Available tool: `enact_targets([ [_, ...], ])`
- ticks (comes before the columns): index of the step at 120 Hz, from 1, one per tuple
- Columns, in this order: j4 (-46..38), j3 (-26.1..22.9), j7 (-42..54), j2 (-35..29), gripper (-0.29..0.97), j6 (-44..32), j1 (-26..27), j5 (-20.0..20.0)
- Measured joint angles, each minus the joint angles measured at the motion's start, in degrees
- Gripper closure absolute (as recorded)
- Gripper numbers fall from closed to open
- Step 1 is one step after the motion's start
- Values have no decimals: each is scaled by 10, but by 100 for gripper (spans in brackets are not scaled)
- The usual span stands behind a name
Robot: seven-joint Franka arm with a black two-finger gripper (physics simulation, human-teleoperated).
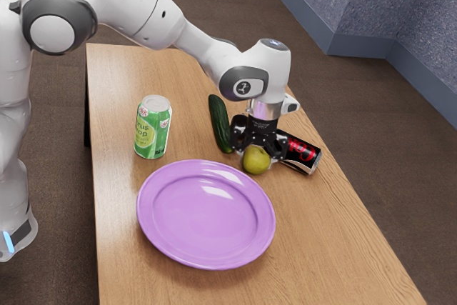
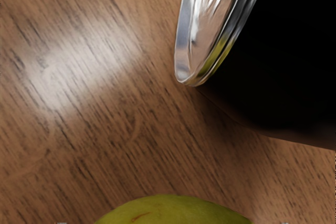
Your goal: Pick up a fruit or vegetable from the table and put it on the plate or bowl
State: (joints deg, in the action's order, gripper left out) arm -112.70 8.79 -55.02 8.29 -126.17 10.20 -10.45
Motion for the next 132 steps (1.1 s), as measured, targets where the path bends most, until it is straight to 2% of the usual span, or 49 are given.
enact_targets([
  [7,0,0,-3,-1,27,0,0,1],
  [30,0,1,-13,-26,27,0,4,6],
  [56,-4,-9,-40,-125,27,5,16,8],
  [71,-39,-81,-77,-186,31,15,60,9],
  [80,-83,-125,-103,-225,32,19,52,9],
  [99,-131,-181,-161,-278,32,24,43,8],
  [114,-150,-198,-204,-305,32,32,35,7],
  [120,-150,-202,-218,-307,21,35,33,6],
  [132,-150,-205,-242,-309,11,40,27,6],
])
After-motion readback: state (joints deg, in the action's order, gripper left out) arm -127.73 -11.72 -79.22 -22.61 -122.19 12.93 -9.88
